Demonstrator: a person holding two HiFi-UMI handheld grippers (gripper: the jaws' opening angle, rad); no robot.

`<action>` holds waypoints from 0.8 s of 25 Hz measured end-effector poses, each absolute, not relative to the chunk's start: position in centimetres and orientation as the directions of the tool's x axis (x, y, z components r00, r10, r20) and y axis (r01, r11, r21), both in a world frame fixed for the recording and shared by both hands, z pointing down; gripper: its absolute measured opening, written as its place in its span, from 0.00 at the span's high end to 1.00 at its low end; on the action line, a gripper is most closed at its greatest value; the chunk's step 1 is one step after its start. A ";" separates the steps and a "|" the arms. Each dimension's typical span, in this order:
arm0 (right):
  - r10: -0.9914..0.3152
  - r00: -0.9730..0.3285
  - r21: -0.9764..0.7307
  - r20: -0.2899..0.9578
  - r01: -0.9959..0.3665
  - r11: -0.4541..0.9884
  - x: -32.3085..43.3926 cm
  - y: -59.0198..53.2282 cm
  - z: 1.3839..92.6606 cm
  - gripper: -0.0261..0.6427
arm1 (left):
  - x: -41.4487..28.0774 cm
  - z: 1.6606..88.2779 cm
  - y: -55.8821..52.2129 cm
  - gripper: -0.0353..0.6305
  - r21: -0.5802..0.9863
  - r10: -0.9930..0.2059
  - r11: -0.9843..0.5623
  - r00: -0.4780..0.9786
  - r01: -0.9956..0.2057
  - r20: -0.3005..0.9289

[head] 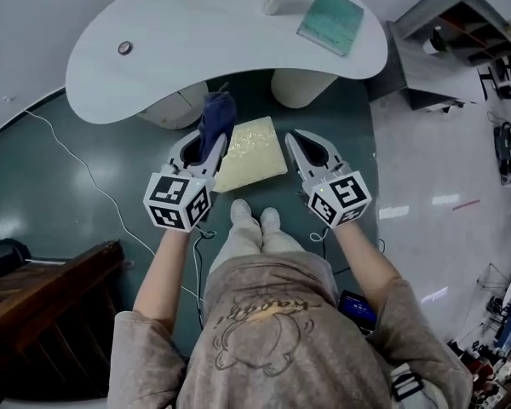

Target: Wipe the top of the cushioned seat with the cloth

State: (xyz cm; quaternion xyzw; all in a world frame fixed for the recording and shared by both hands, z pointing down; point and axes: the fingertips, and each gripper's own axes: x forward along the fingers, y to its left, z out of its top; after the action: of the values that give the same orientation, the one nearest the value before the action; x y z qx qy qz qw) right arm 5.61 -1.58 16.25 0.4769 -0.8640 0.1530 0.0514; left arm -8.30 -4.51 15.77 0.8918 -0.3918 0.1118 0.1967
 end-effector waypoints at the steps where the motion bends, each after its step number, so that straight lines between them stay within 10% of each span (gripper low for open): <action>1: -0.810 -0.542 -0.214 0.225 -0.838 0.502 5.7 -1.3 15.2 0.95 | -7.8 14.5 -4.1 0.80 0.260 -0.648 -0.630 0.680 -0.732 0.344; 20: -0.804 -0.574 -0.133 0.156 -0.818 0.559 5.7 5.2 5.6 0.95 | -4.2 4.1 4.3 0.79 0.243 -0.537 -0.789 0.826 -0.564 0.174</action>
State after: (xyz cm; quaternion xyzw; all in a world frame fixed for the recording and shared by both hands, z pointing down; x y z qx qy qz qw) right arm 5.66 5.23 5.59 0.4597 -0.8821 0.0956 0.0384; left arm -4.21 4.28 4.15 0.9446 -0.2913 0.0481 0.1433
